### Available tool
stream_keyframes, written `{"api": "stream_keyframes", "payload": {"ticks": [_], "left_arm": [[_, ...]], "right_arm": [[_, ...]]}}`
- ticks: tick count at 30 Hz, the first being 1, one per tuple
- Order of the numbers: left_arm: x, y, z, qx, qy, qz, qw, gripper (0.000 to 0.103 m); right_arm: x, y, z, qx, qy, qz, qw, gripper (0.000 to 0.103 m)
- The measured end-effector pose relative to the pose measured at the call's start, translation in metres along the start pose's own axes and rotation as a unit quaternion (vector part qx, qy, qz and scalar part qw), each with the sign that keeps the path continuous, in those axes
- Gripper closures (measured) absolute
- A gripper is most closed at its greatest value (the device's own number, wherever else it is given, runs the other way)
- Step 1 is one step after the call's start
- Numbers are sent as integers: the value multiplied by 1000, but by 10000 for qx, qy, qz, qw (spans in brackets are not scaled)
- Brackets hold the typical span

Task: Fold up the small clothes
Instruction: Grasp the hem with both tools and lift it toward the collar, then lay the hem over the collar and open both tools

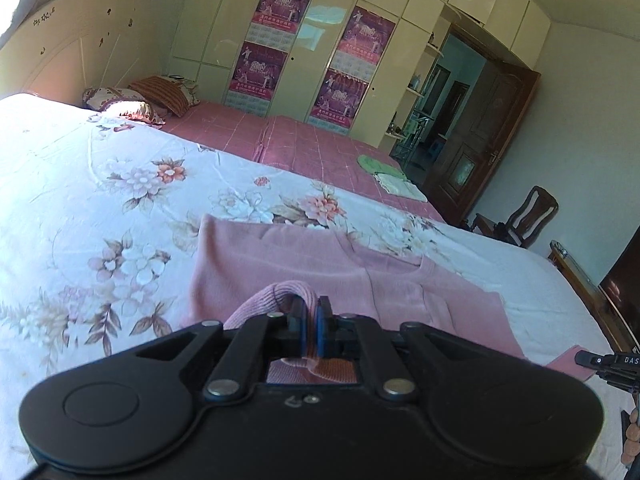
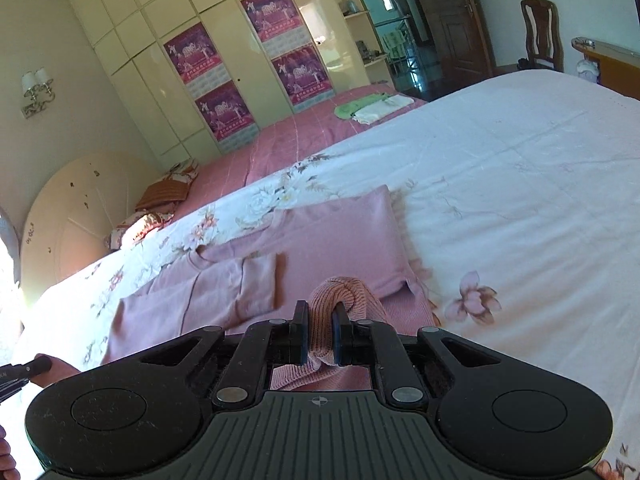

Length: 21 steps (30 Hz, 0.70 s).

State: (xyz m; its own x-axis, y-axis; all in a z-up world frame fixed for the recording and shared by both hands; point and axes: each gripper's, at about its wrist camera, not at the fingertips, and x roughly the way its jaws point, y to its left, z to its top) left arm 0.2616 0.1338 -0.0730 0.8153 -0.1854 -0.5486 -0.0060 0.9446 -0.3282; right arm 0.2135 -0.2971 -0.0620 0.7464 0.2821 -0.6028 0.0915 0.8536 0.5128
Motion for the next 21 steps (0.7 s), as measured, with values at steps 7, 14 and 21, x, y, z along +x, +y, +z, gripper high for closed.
{"api": "stream_keyframes", "payload": {"ticks": [7,14,21], "left_arm": [[54,0,39,-114,-145,149,9997,99],[117,7,59,-301,-6,394,9988,99],[171,13,64,-227,260,727,9968,99]], "right_arm": [[59,-4,46,187,-64,37,9998,93],[121,-12,73,371,-6,-111,9993,93],[174,-23,86,577,191,-239,9979,93]]}}
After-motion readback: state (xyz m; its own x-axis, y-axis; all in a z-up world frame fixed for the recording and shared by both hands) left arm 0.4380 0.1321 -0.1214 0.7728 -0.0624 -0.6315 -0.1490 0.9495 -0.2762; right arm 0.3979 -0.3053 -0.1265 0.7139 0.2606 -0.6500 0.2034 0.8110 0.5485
